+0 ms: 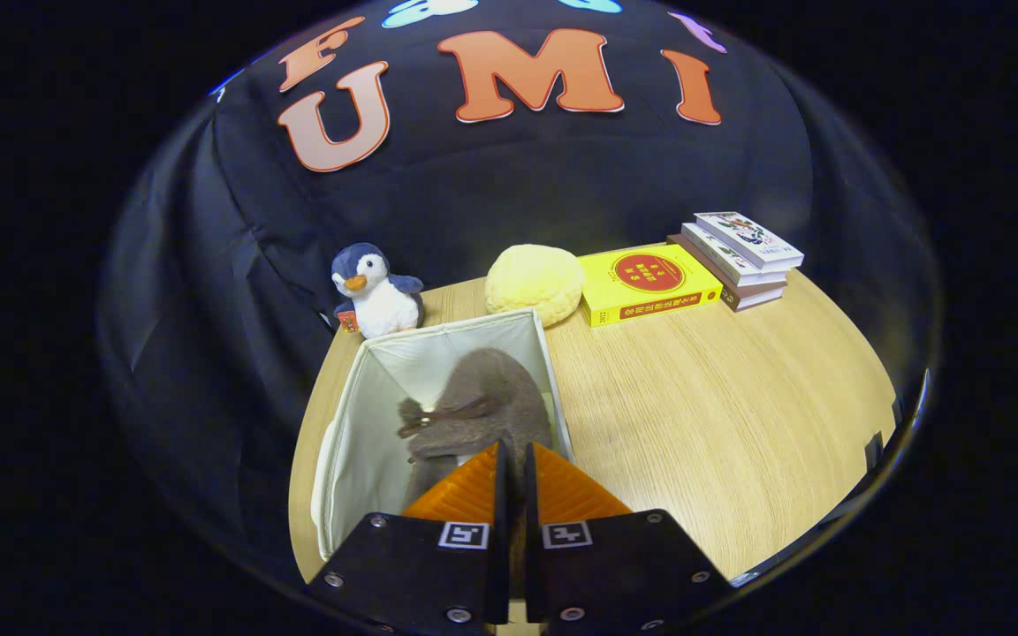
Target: Open the storage box then place both shoes into the box .Put the left shoe in first, then the right shoe, with the right side of both shoes facing outward in a uniform manner.
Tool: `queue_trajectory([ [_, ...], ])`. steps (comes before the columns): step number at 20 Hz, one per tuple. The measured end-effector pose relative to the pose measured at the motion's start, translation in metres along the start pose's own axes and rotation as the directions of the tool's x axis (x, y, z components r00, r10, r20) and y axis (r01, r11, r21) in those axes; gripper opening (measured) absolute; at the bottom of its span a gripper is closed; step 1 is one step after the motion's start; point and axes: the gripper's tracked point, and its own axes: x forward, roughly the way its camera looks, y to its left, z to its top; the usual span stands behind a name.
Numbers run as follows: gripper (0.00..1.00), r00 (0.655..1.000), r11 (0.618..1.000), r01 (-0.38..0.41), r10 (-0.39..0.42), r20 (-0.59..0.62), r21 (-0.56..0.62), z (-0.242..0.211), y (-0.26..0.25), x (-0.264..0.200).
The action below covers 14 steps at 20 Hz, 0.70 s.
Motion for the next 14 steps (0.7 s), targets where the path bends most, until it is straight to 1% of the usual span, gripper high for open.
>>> queue_trajectory([
  [1,0.11,1.000,1.000,-0.003,0.003,0.007,0.002,0.003,-0.002,-0.002],
  [2,0.12,1.000,1.000,-0.010,0.010,0.018,0.000,0.008,-0.003,-0.007],
  [3,0.23,0.999,1.000,-0.015,0.015,0.029,0.002,0.011,-0.005,-0.008],
  [5,0.52,0.999,1.000,-0.018,0.018,0.040,0.015,0.016,-0.013,-0.016],
  [8,0.97,0.998,1.000,0.009,-0.010,0.066,0.003,0.024,-0.034,-0.024],
  [9,0.99,0.997,1.000,0.021,-0.020,0.078,-0.010,0.028,-0.043,-0.027],
  [14,0.99,0.978,0.992,0.113,-0.103,0.181,-0.047,0.062,-0.109,-0.055],
])
